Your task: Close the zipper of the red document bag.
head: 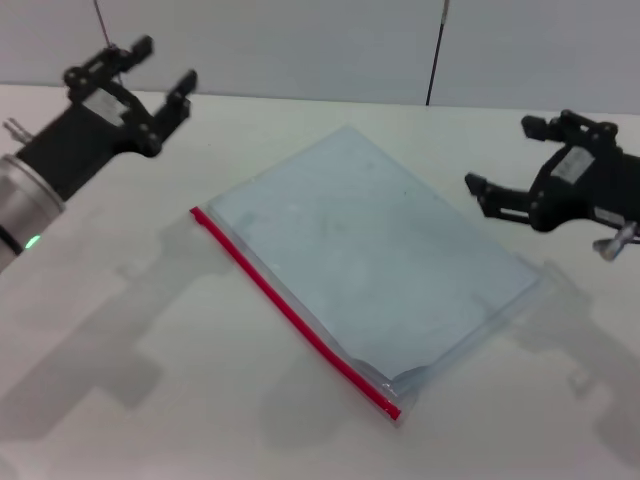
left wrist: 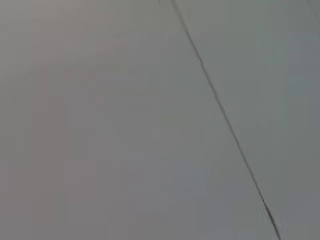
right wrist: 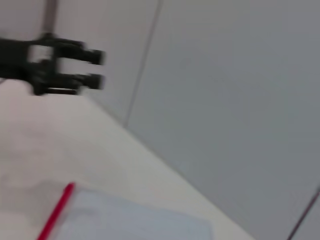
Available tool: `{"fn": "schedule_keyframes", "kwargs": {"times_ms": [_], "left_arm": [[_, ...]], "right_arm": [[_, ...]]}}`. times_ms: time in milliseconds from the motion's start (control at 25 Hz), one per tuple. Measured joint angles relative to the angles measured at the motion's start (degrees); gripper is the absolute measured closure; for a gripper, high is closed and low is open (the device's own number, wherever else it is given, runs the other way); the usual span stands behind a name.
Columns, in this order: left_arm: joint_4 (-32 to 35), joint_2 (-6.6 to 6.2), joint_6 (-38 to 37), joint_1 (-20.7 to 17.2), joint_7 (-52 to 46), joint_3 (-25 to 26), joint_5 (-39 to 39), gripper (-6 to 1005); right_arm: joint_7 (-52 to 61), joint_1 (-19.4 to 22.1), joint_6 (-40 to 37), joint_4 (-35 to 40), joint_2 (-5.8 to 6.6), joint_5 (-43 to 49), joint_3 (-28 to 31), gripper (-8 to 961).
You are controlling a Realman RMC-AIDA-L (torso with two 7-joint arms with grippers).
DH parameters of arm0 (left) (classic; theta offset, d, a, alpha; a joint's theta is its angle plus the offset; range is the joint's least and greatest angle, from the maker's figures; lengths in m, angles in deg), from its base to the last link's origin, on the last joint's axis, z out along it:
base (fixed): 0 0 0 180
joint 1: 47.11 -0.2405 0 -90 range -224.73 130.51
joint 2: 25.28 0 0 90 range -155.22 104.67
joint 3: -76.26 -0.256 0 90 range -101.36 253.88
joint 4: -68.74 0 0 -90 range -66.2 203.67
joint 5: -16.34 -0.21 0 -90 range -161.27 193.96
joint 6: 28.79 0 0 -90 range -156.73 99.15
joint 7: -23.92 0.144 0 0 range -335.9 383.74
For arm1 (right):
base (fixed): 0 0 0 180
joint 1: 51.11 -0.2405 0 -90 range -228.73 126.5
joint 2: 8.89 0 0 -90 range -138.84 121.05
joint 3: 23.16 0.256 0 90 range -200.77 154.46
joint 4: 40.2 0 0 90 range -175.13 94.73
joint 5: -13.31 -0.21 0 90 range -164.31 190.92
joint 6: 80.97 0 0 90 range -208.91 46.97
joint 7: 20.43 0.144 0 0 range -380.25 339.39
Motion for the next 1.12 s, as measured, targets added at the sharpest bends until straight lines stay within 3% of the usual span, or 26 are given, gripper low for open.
{"fn": "schedule_keyframes", "kwargs": {"times_ms": [80, 120, 160, 360, 400, 440, 480, 520, 800, 1120], "left_arm": [[-0.97, 0.01, 2.34, -0.33, -2.46, -0.01, 2.32, 423], [-2.1, 0.05, 4.06, -0.36, -4.06, 0.03, 3.37, 426], [-2.1, 0.05, 4.06, -0.36, -4.06, 0.03, 3.37, 426], [-5.22, 0.5, 6.41, 0.28, -4.43, 0.02, 3.5, 427], [-6.09, 0.51, 6.84, 0.63, -4.44, 0.14, 3.51, 427], [-6.74, 0.52, 7.31, 0.96, -4.44, 0.22, 3.53, 427], [-7.28, 0.52, 7.72, 1.25, -4.45, 0.27, 3.55, 427], [-7.66, 0.49, 8.04, 1.51, -4.45, 0.28, 3.58, 427], [-8.27, 0.43, 8.42, 1.89, -4.46, 0.26, 3.77, 504], [-9.64, 0.15, 7.62, 2.38, -4.09, 0.36, 7.7, 499]], "right_arm": [[-3.6, -0.52, 4.51, -3.84, 0.0, -5.03, -0.24, 162], [-9.06, -1.48, 8.61, -8.42, -0.01, -12.01, -0.32, 152], [-9.06, -1.48, 8.61, -8.42, -0.01, -12.01, -0.32, 142], [-25.47, -5.7, 14.38, -20.32, -0.02, -32.02, 0.5, 91], [-31.75, -7.96, 14.43, -25.75, 0.06, -39.47, 1.85, 81], [-31.75, -7.96, 14.43, -25.75, 0.06, -39.47, 1.85, 80], [-38.12, -10.2, 13.52, -31.7, 0.14, -47.31, 3.93, 79], [-38.12, -10.2, 13.52, -31.7, 0.14, -47.31, 3.93, 78], [-58.53, -16.88, 2.71, -50.22, 0.12, -70.34, 10.55, 84], [-67.65, -20.51, -4.61, -60.41, -0.04, -78.52, 13.3, 88]]}}
